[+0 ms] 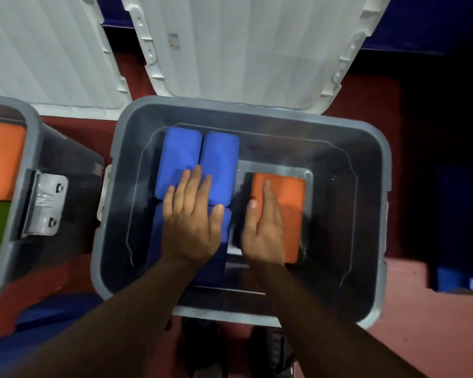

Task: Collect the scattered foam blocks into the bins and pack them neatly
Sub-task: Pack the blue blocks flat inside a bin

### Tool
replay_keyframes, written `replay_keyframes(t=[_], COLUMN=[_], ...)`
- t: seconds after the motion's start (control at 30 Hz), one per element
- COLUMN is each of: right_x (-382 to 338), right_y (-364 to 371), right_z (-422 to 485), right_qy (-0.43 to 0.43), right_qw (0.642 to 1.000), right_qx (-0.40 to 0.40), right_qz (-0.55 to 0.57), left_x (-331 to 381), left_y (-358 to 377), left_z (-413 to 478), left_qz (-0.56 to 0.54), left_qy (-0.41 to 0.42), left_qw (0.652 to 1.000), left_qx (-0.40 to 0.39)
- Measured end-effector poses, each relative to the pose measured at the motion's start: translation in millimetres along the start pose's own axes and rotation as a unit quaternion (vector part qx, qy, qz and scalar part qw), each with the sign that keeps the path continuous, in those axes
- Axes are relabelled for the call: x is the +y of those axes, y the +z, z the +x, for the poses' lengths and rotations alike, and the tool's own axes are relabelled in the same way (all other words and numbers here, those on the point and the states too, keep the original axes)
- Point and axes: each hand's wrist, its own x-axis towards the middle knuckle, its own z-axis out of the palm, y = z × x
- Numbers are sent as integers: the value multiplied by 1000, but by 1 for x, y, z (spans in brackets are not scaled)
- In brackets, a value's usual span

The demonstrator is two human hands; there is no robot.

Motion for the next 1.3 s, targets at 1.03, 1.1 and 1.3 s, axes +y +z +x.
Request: replay_keyframes(t=[1.03,1.1,1.3], right_x=[-28,-32,-29], right_y=[-73,-66,-59], right_z=[56,65,73], right_qy=[151,146,150], right_qw=[978,982,974], right_qx=[37,-8,24], right_qz=[136,122,170], left_x=[114,108,85], left_y=[20,19,20], left_z=[33,41,41], left_qz=[-254,-275,-226], left_qy=[-214,-207,-114], left_qw=[928,921,958], left_qx=[-165,-185,-138])
